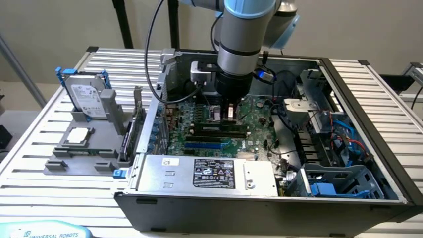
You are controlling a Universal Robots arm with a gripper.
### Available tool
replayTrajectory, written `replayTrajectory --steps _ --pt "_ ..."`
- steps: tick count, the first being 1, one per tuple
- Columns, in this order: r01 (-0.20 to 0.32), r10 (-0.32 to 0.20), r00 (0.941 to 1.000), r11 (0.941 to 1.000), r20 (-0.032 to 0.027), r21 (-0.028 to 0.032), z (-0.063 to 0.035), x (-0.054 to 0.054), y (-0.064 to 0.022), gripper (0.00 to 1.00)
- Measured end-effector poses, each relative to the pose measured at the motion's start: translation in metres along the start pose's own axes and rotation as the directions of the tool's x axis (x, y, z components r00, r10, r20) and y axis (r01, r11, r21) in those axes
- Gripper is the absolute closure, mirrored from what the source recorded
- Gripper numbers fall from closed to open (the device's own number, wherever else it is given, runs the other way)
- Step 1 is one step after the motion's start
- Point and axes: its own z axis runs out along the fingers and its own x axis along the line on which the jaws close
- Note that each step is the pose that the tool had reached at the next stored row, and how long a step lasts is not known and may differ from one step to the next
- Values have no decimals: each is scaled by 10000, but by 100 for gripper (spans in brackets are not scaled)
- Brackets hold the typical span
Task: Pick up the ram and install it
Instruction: 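Insert the ram into the slot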
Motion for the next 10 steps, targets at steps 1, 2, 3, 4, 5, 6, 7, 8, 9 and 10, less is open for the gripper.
replayTrajectory --steps 1,2,3,4,5,6,7,8,9,10 --pt "-6 6 10000 10000 2 1 2 0 0 87" --pt "-12 12 10000 10000 2 0 3 0 0 87" --pt "-18 18 10000 10000 2 0 4 0 0 87" --pt "-19 19 10000 10000 2 0 5 0 0 87" --pt "-20 20 10000 10000 2 0 6 -1 0 87" --pt "-20 20 10000 10000 -4 0 6 -1 0 87" --pt "-21 21 10000 10000 -7 0 6 0 0 87" --pt "-21 21 10000 10000 -10 0 6 0 0 87" --pt "-21 21 10000 10000 -15 0 6 0 0 87" --pt "-21 21 10000 10000 -19 0 6 0 0 87"
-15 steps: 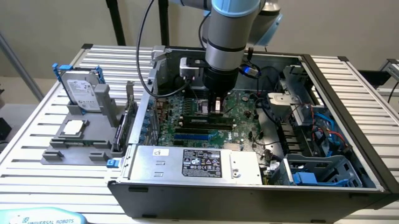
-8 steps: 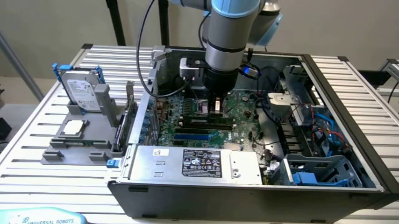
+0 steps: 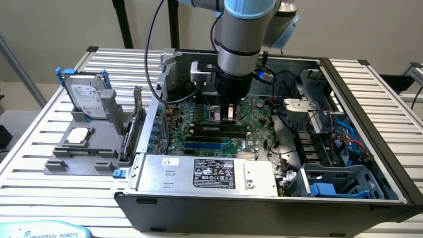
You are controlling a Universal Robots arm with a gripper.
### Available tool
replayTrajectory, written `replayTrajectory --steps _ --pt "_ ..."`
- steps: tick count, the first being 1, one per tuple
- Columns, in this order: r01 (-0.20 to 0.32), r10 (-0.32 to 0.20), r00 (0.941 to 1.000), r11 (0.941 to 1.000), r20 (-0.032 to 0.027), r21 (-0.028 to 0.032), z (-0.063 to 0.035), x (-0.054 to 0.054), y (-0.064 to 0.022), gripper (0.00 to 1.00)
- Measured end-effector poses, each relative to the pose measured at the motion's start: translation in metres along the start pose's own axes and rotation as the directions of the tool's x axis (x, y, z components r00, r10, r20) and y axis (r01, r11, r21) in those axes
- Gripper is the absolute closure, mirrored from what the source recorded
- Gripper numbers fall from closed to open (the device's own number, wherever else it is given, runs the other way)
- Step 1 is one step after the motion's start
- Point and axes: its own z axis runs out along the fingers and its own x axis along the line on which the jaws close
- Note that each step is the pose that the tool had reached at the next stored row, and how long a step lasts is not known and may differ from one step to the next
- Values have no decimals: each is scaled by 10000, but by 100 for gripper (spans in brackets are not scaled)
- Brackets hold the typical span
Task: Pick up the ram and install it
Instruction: 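Insert the ram into the slot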
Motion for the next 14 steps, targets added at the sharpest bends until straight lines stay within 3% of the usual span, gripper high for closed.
replayTrajectory --steps 6,14 --pt "-2 2 10000 10000 -48 1 0 1 0 87" --pt "-2 2 10000 10000 -51 2 10 1 0 87"
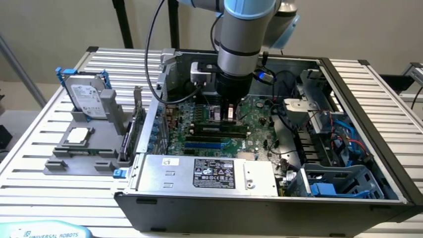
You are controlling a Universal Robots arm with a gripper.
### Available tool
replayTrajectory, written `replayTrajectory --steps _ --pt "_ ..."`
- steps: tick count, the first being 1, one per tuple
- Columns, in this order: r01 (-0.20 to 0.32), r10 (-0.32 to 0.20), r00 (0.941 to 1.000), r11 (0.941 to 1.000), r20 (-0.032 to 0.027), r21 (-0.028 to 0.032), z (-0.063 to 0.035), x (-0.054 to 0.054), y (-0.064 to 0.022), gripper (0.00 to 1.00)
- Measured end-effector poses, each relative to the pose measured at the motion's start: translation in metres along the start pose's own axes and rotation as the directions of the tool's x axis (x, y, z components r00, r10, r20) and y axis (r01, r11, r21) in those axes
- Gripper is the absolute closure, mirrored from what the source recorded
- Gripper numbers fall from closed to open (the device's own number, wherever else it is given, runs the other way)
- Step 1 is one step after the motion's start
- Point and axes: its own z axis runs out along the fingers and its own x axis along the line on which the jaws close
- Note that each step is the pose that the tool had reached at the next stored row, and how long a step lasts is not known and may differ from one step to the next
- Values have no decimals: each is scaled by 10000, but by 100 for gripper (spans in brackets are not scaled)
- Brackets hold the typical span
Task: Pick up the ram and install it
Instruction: 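Insert the ram into the slot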
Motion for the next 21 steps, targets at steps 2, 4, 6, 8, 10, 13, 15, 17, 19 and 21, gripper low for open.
replayTrajectory --steps 2,4,6,8,10,13,15,17,19,21 --pt "0 0 10000 10000 -1 0 4 0 1 87" --pt "0 0 10000 10000 0 0 8 0 2 87" --pt "0 0 10000 10000 1 0 12 0 4 87" --pt "1 -1 10000 10000 1 0 17 0 5 87" --pt "0 0 10000 10000 -1 0 21 0 5 87" --pt "0 0 10000 10000 -1 -1 25 -1 6 87" --pt "0 0 10000 10000 0 0 26 -1 7 87" --pt "1 -1 10000 10000 0 0 26 -1 8 87" --pt "0 0 10000 10000 1 0 27 -2 8 87" --pt "0 0 10000 10000 1 0 26 -6 8 87"
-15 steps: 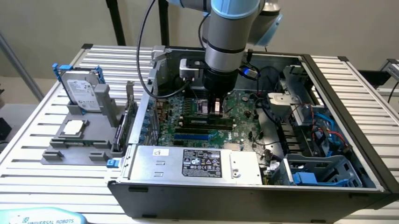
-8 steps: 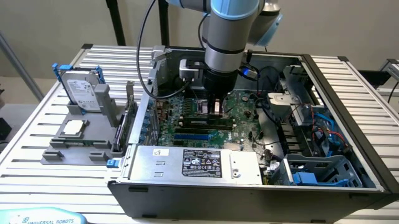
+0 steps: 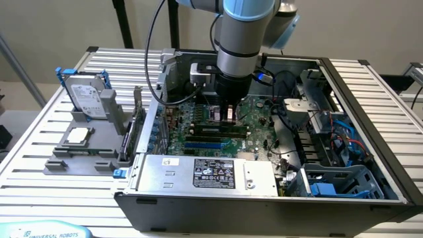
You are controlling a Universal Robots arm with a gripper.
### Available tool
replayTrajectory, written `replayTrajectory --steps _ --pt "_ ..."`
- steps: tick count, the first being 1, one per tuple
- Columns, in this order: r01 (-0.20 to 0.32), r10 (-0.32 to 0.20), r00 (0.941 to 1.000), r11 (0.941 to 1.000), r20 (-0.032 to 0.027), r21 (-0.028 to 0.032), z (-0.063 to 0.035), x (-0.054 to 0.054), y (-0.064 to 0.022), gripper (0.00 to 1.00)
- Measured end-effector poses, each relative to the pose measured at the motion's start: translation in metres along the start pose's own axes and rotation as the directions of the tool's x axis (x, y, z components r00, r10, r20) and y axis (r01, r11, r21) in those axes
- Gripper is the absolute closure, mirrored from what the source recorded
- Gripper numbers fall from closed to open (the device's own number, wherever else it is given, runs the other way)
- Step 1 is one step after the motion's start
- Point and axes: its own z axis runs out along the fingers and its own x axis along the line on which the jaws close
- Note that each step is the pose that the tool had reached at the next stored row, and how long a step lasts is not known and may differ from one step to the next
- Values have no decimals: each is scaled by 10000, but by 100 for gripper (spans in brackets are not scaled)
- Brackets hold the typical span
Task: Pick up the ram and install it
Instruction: 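Insert the ram into the slot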
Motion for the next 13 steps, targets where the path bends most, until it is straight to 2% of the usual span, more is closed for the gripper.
replayTrajectory --steps 13 --pt "0 0 10000 10000 -4 -2 48 -12 -1 87"
